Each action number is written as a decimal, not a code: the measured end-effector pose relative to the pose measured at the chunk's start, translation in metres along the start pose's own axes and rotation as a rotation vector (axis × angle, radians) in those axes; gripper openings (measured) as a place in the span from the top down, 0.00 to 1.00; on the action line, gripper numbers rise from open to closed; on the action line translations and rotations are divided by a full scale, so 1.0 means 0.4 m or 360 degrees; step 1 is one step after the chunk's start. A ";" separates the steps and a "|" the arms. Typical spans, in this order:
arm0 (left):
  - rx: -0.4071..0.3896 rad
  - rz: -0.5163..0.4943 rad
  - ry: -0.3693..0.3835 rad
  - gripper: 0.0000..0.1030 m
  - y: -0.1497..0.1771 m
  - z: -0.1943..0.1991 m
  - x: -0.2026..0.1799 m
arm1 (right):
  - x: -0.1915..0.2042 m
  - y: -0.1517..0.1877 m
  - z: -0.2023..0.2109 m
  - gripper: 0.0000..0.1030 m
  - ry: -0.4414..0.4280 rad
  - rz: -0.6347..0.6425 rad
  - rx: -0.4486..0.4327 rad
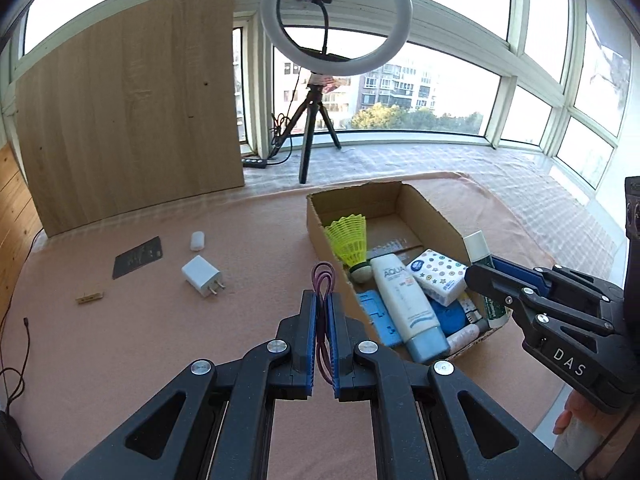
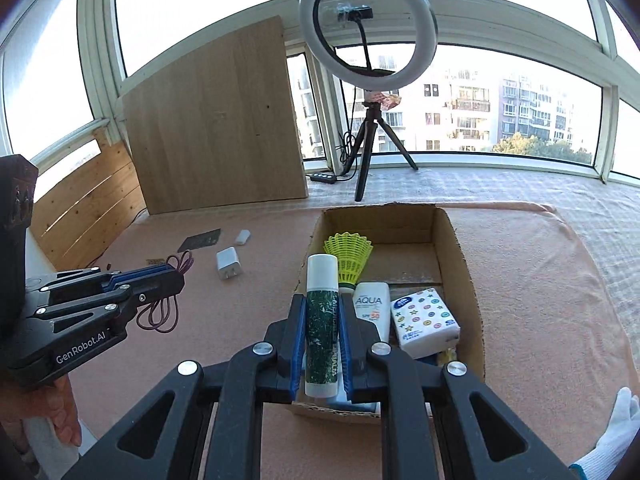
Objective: Organize objects
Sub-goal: 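Carry the glue stick and rubber band with both grippers over the cardboard box, then lower both grippers into the box and open them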
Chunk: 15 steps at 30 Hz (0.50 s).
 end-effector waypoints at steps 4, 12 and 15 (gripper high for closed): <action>0.0014 -0.0046 0.0058 0.95 -0.034 -0.049 -0.103 | -0.075 -0.001 0.007 0.87 0.0027 -0.0023 0.0013; 0.0054 -0.0094 0.0117 0.94 -0.073 -0.137 -0.197 | -0.168 -0.012 -0.009 0.86 0.0042 -0.0071 0.0029; 0.0110 -0.0096 0.0141 0.85 -0.065 -0.176 -0.199 | -0.178 -0.008 -0.033 0.84 0.0049 -0.0067 0.0071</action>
Point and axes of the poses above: each gripper's, at about its wrist camera, not at the fingertips, and z roughly against the way its jaws point, x to its left, y to its underside, the point moved 5 cm from there along -z, roughly the way its jaws point, and after that the axes turned 5 degrees about -y, right-handed, at the moved point
